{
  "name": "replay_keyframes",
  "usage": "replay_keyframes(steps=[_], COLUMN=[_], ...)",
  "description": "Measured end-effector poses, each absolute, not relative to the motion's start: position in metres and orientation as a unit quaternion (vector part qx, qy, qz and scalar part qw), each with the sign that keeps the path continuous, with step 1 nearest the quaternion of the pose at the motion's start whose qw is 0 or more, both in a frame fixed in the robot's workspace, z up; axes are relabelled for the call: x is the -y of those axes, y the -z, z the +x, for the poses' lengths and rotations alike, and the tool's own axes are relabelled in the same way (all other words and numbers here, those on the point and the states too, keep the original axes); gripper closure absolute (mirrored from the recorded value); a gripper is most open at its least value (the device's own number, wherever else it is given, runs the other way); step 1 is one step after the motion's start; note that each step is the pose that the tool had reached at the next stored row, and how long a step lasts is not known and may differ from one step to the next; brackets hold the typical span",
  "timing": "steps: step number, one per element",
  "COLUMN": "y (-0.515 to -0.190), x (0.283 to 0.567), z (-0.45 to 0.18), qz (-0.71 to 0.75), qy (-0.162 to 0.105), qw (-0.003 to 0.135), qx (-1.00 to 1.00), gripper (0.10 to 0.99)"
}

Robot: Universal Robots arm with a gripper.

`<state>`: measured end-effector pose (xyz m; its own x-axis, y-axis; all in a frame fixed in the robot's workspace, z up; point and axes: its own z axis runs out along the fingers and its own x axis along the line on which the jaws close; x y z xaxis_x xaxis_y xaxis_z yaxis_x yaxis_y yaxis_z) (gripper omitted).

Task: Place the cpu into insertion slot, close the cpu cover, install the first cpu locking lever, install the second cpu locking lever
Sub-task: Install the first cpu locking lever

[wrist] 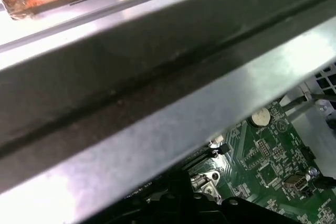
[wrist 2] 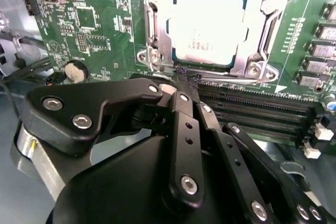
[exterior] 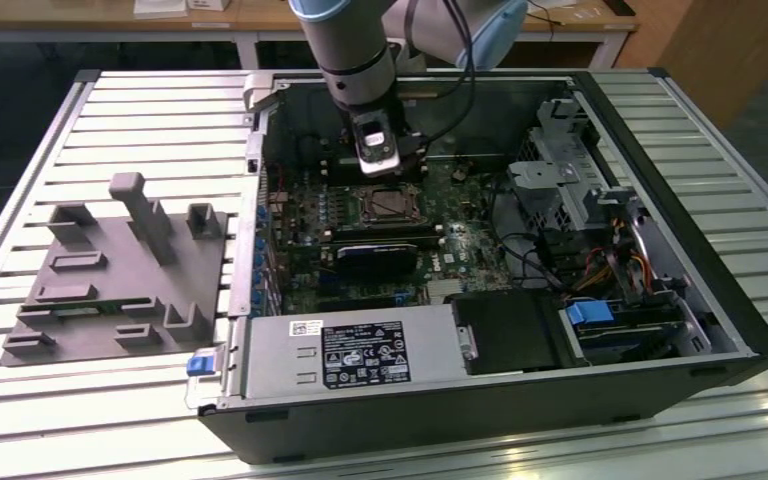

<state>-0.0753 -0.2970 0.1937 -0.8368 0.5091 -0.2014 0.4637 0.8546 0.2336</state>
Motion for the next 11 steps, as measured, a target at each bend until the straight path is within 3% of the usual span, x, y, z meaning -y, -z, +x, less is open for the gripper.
replay_keyframes(steps=[11], y=[-0.1902], x=[0.2968], z=[-0.0753], qz=[0.256], qy=[-0.083], qw=[0.130], qx=[-0.954], gripper=[0.980])
